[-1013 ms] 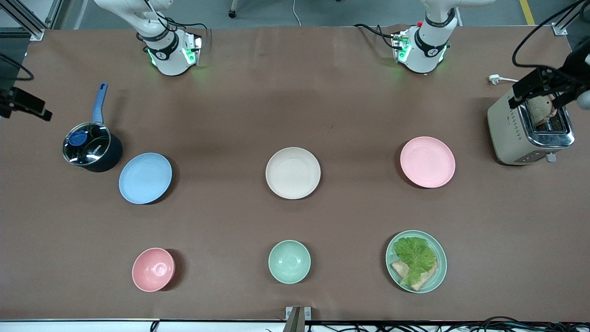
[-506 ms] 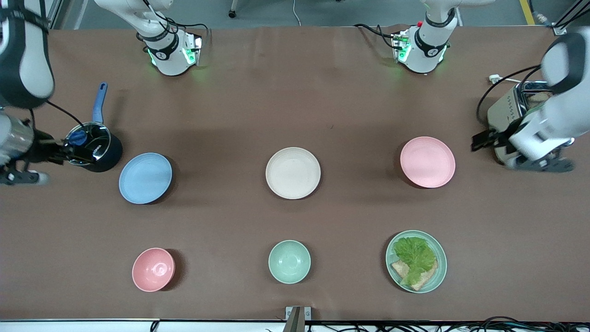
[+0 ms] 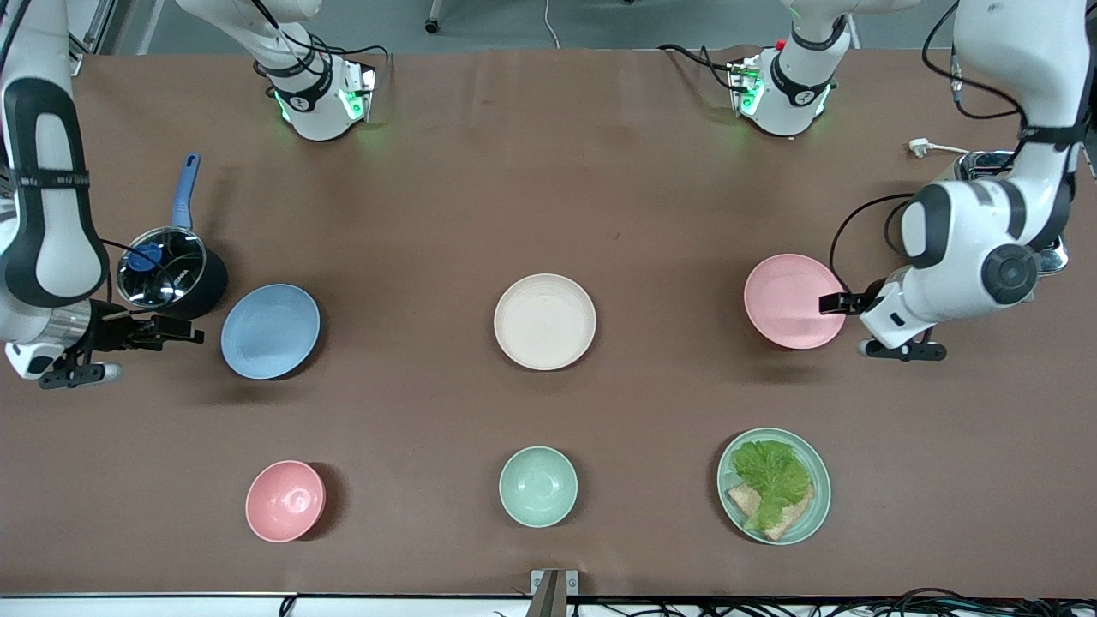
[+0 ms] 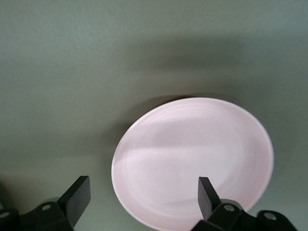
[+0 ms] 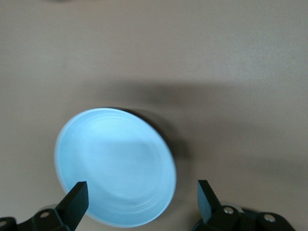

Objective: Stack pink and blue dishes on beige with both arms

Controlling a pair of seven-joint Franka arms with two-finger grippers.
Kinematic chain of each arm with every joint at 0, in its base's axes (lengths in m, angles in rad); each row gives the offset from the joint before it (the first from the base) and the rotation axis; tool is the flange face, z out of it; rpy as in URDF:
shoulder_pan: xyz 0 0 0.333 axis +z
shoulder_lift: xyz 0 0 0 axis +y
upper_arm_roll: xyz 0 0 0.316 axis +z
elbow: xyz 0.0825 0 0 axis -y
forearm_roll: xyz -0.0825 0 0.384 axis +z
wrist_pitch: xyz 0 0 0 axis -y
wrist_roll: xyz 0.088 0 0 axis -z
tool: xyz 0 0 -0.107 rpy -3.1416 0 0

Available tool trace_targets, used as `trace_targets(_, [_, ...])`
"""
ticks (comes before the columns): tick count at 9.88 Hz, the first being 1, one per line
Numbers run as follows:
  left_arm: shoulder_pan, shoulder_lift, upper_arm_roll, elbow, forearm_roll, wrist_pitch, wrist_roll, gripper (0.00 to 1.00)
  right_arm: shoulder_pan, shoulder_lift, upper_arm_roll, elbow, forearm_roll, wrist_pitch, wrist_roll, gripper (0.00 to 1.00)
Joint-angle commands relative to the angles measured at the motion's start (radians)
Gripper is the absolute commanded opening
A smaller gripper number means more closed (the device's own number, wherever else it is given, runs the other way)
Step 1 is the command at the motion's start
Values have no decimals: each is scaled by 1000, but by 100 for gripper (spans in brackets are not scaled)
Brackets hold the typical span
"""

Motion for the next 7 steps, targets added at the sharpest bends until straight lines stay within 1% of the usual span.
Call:
trace_targets(1, [6,88,1,-13,7,33,17,94,-20,35,-3,-64,138,52,-166,100])
trace_targets(2, [12,105,1,-14,7,37,18,93,-23,56,-4,-70,172,53,-212,100])
trace_targets(3, [29,114,1,-29,8,57,36,91,-27,67,-9,-87,186,55,-237,93])
trace_targets(4, [49,114,1,-48,7,82,73,84,-27,67,-15,-111,206,63,-266,83])
trace_targets(5, [77,113,0,-57,5,85,113,76,-26,67,-16,-133,217,79,-274,75])
trace_targets(6, [89,111,0,-57,-21,85,144,58,-23,69,-16,-154,229,108,-275,68])
trace_targets(7, [88,111,0,-57,-70,85,155,29,-21,73,-16,-159,246,112,-275,61])
